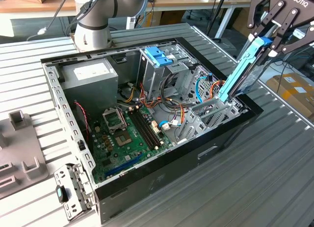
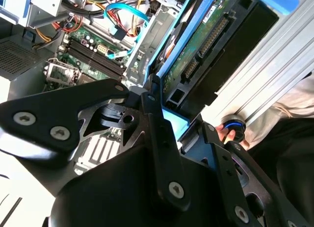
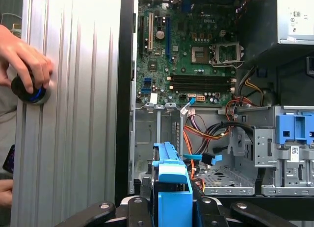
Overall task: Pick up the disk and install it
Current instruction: 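Insert the disk into the insertion slot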
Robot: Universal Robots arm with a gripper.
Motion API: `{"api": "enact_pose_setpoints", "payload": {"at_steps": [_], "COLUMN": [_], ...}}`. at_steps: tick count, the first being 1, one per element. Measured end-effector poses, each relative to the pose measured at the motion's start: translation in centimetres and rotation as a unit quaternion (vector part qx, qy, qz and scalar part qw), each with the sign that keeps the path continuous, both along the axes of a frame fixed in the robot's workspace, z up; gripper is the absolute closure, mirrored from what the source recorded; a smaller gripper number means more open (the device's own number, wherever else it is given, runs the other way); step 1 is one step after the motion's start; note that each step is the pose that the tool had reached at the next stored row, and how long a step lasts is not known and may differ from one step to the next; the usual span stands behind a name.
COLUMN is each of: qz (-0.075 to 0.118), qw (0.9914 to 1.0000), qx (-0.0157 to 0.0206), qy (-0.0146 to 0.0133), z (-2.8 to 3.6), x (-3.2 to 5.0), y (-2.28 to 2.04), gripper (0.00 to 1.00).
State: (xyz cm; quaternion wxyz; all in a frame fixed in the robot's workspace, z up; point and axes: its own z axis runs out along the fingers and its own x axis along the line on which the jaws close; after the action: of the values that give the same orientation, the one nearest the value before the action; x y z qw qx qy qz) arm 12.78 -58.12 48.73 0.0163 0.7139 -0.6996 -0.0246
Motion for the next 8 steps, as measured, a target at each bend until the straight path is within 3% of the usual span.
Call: {"api": "enact_pose_setpoints", "payload": {"at_steps": [8], "qz": [0.0], "qw": [1.0], "qx": [0.0], "qy": [0.0], "z": [0.0], "x": [-0.44], "y": [0.0], "gripper": [0.63]}}
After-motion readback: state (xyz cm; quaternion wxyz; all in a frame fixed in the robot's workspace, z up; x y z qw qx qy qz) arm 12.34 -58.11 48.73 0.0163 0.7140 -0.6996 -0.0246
